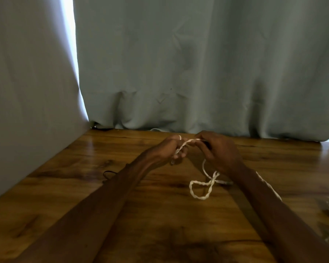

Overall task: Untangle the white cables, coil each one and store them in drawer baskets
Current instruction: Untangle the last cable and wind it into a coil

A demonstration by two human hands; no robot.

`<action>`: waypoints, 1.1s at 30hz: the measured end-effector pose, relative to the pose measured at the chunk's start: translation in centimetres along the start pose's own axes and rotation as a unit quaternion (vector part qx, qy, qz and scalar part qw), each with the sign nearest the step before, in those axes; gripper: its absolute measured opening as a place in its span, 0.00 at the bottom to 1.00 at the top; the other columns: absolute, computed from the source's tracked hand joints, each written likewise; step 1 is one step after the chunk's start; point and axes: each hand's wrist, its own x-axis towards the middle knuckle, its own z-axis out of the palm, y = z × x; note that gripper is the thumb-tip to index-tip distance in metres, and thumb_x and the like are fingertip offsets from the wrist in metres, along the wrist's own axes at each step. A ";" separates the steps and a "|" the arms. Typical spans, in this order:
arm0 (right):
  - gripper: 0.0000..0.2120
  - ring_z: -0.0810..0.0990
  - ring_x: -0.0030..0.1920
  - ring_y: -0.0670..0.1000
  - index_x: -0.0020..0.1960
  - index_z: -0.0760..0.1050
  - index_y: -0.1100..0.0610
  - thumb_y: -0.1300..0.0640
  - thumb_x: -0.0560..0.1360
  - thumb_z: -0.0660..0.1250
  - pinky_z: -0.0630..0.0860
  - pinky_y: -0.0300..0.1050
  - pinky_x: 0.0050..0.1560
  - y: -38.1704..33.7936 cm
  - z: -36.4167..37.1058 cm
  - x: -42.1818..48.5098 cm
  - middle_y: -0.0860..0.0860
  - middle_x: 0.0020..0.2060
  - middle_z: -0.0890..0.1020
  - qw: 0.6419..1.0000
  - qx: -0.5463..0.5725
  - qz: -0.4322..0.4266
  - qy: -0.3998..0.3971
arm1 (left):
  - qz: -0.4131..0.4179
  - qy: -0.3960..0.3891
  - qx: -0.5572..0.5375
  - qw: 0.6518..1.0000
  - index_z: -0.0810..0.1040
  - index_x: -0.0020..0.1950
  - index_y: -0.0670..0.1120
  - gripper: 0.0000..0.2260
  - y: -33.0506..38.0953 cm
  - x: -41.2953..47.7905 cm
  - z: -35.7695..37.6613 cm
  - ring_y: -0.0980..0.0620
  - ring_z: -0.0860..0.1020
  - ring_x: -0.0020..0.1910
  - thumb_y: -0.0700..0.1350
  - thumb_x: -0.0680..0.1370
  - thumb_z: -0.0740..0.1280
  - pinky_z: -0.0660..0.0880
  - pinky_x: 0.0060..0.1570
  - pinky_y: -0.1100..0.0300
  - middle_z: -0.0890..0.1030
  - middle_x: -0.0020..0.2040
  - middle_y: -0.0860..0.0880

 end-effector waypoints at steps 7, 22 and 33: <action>0.17 0.83 0.42 0.52 0.59 0.82 0.51 0.45 0.83 0.58 0.78 0.52 0.42 2.1 0.0 -0.2 0.50 0.44 0.85 0.999 0.047 -0.002 0.020 | -0.098 -0.199 -0.095 0.970 0.69 0.37 0.47 0.24 2.8 -1.2 1.8 0.59 0.52 0.21 0.59 0.85 0.49 0.49 0.21 0.64 0.60 0.23 0.57; 0.07 0.85 0.35 0.44 0.39 0.83 0.52 0.52 0.73 0.68 0.81 0.47 0.40 -1.9 2.3 -0.8 0.47 0.33 0.86 0.944 0.185 0.193 -0.195 | 0.103 -0.032 -0.365 0.925 0.72 0.57 0.36 0.08 2.3 -0.1 1.2 0.59 0.73 0.30 0.33 0.83 0.55 0.67 0.29 0.68 0.83 0.47 0.47; 0.13 0.79 0.30 0.45 0.37 0.84 0.59 0.51 0.75 0.74 0.73 0.38 0.37 -4.7 -0.1 -0.7 0.51 0.29 0.83 0.851 0.364 0.227 -0.304 | 0.111 0.220 -0.324 0.913 0.79 0.57 0.31 0.08 1.5 1.0 -0.7 0.55 0.82 0.33 0.31 0.82 0.61 0.76 0.30 0.65 0.83 0.43 0.44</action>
